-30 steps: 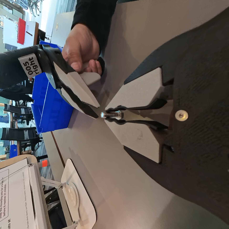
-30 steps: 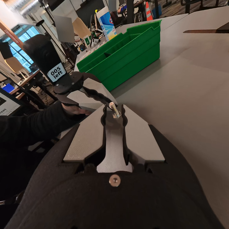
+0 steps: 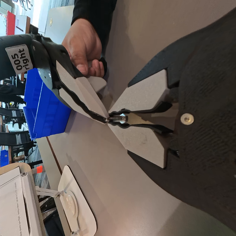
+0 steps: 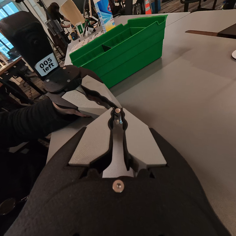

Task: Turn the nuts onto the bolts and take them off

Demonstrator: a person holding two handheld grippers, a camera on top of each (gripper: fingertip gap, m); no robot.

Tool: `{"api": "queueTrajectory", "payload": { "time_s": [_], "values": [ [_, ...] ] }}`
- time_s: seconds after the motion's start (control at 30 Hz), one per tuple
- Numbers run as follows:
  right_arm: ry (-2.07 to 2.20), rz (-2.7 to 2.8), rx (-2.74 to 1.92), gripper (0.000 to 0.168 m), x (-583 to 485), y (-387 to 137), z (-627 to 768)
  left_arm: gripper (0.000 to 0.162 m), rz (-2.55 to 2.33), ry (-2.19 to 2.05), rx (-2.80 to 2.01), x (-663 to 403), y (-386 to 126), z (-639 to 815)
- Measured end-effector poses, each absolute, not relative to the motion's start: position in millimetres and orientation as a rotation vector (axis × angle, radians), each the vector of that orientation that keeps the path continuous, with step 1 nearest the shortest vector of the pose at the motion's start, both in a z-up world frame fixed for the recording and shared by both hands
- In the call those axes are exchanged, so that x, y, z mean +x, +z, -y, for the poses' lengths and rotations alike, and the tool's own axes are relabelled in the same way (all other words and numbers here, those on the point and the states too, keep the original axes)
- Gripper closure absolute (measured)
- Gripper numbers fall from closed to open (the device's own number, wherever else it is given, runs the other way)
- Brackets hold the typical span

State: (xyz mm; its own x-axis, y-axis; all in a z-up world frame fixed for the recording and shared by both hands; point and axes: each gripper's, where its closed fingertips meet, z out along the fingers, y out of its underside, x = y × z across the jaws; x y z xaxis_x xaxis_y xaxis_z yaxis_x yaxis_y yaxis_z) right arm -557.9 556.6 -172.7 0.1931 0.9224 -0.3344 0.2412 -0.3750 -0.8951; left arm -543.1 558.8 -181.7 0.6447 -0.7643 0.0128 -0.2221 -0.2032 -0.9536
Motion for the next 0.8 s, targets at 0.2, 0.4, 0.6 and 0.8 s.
{"api": "queueTrajectory", "payload": {
  "time_s": [0.2,0.4,0.6,0.8],
  "values": [
    [1.233,1.093,-1.745,0.162,-557.6,-169.8,-555.3,0.155,-0.783,-0.636,-1.740,-542.6,-179.1,-557.7],
    [1.280,1.069,-1.719,0.162,-555.4,-161.4,-554.7,0.155,-0.793,-0.642,-1.733,-541.1,-178.5,-556.2],
    [1.266,1.079,-1.708,0.162,-556.6,-161.2,-553.9,0.155,-0.794,-0.637,-1.732,-541.2,-178.5,-556.2],
    [1.376,1.032,-1.715,0.151,-556.3,-158.2,-553.6,0.155,-0.780,-0.634,-1.730,-542.4,-177.5,-557.8]
  ]
}}
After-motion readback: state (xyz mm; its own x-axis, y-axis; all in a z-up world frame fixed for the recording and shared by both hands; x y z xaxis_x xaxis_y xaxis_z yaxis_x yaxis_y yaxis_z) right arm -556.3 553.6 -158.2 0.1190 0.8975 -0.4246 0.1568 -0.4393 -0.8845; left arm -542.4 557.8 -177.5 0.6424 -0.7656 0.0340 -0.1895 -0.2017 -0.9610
